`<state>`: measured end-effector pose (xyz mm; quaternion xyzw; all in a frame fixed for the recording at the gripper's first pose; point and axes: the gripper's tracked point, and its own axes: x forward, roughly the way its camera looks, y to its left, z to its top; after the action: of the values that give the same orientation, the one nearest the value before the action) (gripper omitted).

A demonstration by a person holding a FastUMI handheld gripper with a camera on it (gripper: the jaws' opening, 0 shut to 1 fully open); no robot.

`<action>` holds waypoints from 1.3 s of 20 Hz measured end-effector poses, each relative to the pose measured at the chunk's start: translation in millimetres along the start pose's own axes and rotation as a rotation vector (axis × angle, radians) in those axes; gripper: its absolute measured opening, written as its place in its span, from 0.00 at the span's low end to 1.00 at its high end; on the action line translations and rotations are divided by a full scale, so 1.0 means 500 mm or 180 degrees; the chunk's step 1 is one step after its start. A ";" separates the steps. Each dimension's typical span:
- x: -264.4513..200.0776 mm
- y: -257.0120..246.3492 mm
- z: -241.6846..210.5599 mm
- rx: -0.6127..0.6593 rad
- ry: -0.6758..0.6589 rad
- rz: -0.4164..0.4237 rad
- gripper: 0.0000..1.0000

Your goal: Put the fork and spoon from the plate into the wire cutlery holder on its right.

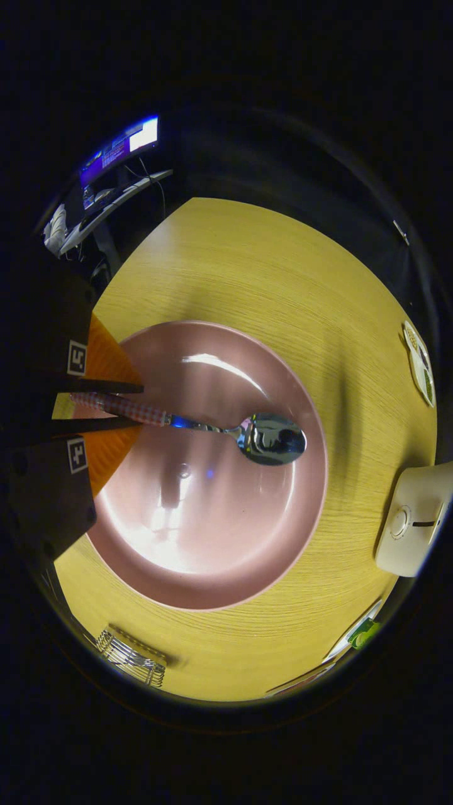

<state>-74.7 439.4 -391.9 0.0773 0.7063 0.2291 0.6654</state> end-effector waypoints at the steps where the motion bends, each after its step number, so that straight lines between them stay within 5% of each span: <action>1: -0.004 0.003 -0.004 -0.0001 0.0006 0.0043 0.15; 7: -0.074 -0.008 0.012 0.0225 -0.0178 0.0318 0.10; 14: -0.280 -0.050 -0.008 0.0064 -0.0459 0.0588 0.10; 20: -0.483 -0.167 -0.073 -0.0041 -0.0578 0.0439 0.10; 26: -0.585 -0.340 -0.164 -0.0154 -0.0116 0.0005 0.10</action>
<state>-91.2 150.1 -198.8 0.0659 0.6882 0.2453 0.6796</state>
